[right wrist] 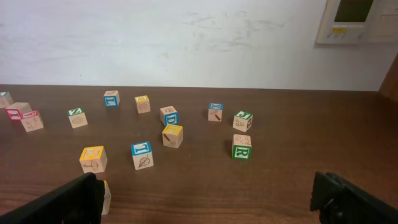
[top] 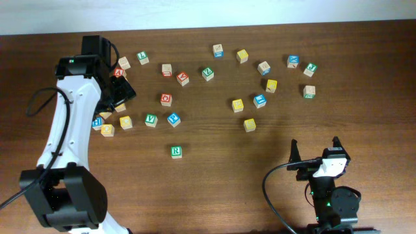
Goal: Spell out RSS
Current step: 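Carry the green R block to the open front-center area and release, then move the left gripper to a yellow S block and grasp it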
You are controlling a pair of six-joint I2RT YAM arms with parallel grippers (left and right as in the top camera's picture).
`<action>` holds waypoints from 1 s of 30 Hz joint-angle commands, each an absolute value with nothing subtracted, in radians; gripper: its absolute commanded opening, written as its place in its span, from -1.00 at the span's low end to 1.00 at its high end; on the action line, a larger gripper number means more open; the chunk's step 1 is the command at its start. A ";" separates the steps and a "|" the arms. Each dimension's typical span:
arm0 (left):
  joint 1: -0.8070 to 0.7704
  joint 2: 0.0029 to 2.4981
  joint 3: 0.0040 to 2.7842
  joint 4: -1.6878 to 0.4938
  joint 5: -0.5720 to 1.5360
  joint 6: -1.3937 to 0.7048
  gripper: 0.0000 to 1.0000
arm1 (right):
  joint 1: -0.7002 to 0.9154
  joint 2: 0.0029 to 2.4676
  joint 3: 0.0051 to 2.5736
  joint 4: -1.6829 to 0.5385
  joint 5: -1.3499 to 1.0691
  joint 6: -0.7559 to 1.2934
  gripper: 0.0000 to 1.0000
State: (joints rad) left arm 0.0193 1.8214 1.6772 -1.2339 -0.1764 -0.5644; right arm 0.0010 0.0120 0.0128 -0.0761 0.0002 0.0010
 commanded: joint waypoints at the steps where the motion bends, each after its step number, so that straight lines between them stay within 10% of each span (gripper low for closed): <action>1: 0.021 1.818 1.668 -1.244 -0.165 -0.559 0.98 | 0.006 0.006 0.006 -0.080 0.005 0.004 0.97; 30: 0.020 1.818 1.513 -0.991 -0.137 -0.469 0.91 | 0.006 0.006 0.006 -0.080 0.005 0.004 0.97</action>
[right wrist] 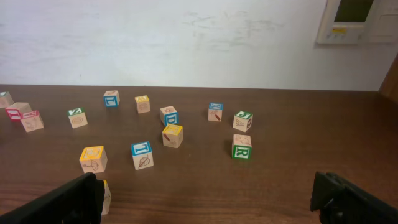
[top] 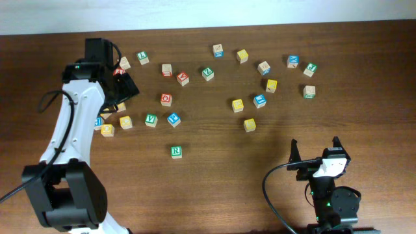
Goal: Spell out RSS
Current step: 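Move the left gripper to a yellow S block and grasp it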
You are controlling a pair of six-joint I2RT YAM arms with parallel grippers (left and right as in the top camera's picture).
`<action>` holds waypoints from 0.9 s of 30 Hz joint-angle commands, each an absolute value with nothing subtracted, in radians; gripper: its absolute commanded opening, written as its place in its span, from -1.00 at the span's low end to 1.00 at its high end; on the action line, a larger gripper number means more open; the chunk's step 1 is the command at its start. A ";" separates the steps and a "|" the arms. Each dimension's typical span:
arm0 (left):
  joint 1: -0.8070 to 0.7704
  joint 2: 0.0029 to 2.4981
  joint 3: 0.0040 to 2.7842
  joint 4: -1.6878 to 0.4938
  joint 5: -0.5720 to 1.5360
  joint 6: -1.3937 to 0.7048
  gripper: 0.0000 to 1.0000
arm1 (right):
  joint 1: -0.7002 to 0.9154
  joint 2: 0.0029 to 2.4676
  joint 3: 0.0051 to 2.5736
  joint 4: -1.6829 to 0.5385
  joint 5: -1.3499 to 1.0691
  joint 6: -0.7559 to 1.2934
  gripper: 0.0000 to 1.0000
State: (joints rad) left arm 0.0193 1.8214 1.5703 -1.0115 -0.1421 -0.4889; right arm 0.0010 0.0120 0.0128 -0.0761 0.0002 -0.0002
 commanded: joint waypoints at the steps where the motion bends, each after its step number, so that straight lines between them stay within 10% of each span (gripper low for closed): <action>1: 0.020 1.818 1.480 -0.954 -0.139 -0.469 0.87 | 0.006 0.006 0.006 -0.080 0.005 0.004 0.97; 27: 0.021 1.959 1.378 -0.574 -0.213 -0.338 0.54 | 0.006 0.006 0.006 -0.080 0.005 0.004 0.97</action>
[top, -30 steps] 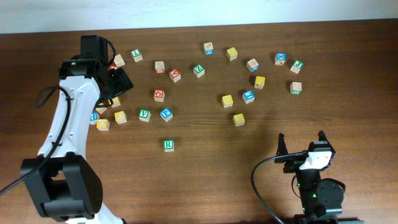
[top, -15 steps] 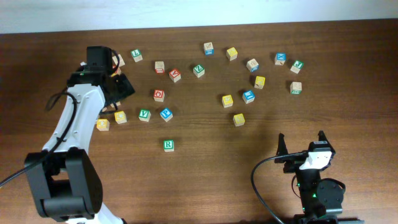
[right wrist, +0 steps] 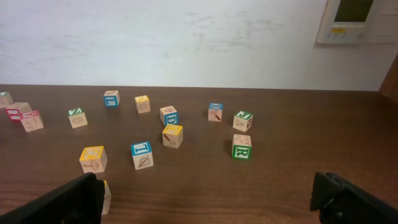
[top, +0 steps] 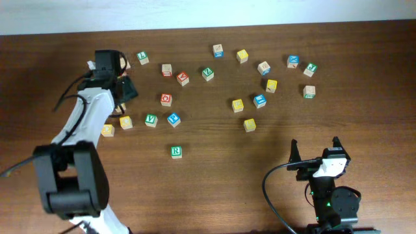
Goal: Spell out RSS
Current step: 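Move the left gripper to a yellow S block and grasp it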
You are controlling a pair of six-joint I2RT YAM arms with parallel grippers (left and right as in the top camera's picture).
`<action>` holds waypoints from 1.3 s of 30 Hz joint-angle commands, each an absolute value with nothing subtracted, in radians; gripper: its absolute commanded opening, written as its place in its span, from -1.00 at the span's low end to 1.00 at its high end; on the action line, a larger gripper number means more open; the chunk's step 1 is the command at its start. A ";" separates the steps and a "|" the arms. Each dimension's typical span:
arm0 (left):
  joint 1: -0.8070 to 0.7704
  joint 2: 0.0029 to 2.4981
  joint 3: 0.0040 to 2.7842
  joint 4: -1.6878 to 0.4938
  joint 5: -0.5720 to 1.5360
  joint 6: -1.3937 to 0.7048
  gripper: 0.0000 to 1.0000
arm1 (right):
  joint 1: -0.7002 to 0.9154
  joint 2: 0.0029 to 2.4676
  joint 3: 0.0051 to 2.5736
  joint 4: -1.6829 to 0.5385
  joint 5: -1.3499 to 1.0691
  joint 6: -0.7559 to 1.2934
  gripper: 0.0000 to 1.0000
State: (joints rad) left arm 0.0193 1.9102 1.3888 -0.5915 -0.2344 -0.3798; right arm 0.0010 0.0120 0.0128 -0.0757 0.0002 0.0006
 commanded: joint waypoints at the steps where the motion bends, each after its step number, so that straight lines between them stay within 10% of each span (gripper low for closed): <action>1: 0.021 1.978 1.378 -0.561 -0.206 -0.338 0.50 | 0.006 0.006 0.006 -0.080 0.005 0.004 0.97; 39: 0.126 2.048 1.375 -0.535 0.002 -0.229 -0.27 | 0.006 0.006 0.006 -0.080 0.005 0.004 0.97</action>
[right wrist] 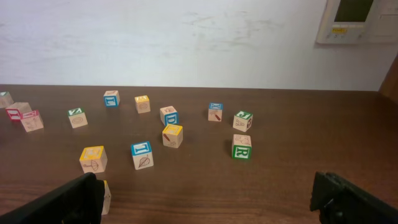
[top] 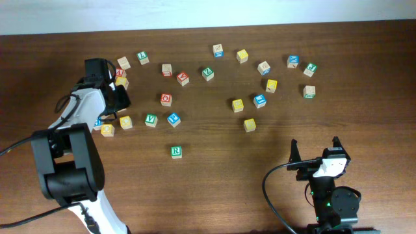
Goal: Spell out RSS
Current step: 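Move the left gripper to a yellow S block and grasp it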
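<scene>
A green R block (top: 176, 151) lies letter-up, alone near the table's middle. My left gripper (top: 119, 97) hangs low over the left cluster, next to a yellow block (top: 121, 82) and a red block (top: 119, 72); its jaws are too small and dark to read. Near the front edge my right gripper (top: 315, 153) stands open with nothing between its fingers (right wrist: 68, 199). Another green block showing an R (right wrist: 241, 149) sits ahead of the right gripper (right wrist: 208, 208). I can read no S on any block.
Several letter blocks are scattered across the far half of the wooden table (top: 221, 188): a row of yellow, green and blue blocks (top: 151, 119) left of centre, a group (top: 259, 100) at the right, more along the back (top: 218, 50). A white wall rises behind.
My left arm has folded in, and its gripper now sits slightly further left and nearer over the left cluster. The right arm and the green R block have not moved.
The left gripper hovered over the left cluster of blocks at every moment, shifting a little toward the back and then returning nearer while the arm's base link swung. The R block near the middle stayed where it was. The right gripper stood open and still throughout.
</scene>
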You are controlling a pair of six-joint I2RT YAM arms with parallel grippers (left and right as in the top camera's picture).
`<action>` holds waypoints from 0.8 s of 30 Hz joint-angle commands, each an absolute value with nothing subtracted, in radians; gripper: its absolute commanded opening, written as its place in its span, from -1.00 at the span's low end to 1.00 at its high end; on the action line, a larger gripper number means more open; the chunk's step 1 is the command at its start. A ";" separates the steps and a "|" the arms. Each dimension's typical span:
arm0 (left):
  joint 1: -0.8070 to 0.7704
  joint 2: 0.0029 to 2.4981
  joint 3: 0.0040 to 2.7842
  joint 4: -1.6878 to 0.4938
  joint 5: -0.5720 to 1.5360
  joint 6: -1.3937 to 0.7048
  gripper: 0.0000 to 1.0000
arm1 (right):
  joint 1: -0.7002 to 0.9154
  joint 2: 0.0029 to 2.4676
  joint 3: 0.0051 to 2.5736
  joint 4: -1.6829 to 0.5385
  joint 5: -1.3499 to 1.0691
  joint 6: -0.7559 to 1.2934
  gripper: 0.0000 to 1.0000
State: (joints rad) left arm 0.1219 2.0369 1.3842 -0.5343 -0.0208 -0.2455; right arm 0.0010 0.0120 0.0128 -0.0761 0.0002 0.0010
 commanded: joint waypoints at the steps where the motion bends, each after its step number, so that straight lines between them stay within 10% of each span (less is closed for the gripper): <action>1: 0.126 2.048 1.376 -0.535 0.001 -0.229 -0.27 | 0.006 0.006 0.006 -0.080 0.005 0.004 0.97; 24: 0.126 2.012 1.389 -0.518 -0.006 -0.230 -0.58 | 0.007 0.006 0.006 -0.080 0.005 0.004 0.97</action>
